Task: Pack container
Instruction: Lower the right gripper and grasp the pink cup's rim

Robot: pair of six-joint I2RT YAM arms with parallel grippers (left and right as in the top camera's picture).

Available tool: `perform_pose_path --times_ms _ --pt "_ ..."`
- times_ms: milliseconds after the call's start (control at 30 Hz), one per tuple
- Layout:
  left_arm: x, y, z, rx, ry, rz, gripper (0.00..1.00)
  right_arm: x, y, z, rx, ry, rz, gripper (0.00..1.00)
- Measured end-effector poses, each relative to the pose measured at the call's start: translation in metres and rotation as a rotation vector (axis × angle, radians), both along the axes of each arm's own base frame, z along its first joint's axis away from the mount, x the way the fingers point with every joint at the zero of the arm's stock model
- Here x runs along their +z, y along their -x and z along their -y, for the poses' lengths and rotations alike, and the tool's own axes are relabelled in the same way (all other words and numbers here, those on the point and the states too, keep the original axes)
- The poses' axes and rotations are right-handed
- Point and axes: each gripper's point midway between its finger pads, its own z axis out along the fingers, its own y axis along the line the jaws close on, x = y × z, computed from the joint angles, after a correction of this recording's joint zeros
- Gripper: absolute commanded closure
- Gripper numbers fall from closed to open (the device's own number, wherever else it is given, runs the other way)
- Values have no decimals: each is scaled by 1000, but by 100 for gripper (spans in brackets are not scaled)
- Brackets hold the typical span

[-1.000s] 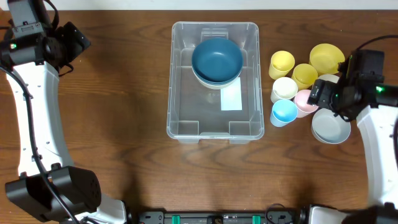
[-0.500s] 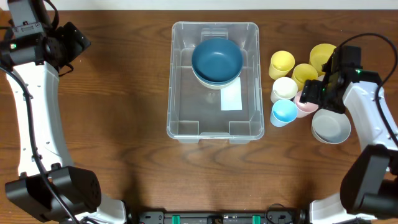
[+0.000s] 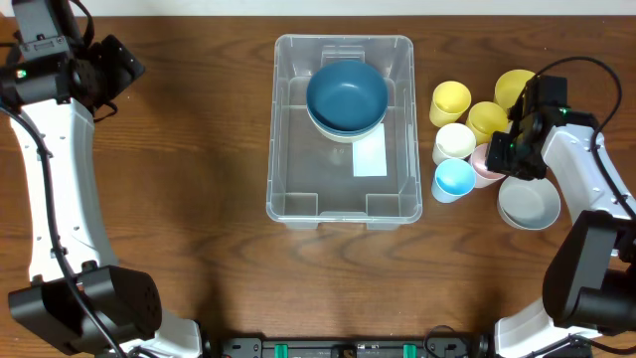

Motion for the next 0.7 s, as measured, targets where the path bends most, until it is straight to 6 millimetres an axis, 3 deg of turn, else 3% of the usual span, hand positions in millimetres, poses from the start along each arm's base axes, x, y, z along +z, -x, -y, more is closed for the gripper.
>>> perform_pose_path --times_ms 100,533,600,700 --pt "0 0 0 0 0 0 2 0 1 2 -1 8 -4 99" --pt "0 0 0 0 0 0 2 3 11 2 -9 12 -36 99" --pt "0 0 0 0 0 0 2 8 14 3 -10 19 -35 99" --pt "0 0 0 0 0 0 2 31 14 4 -12 33 23 99"
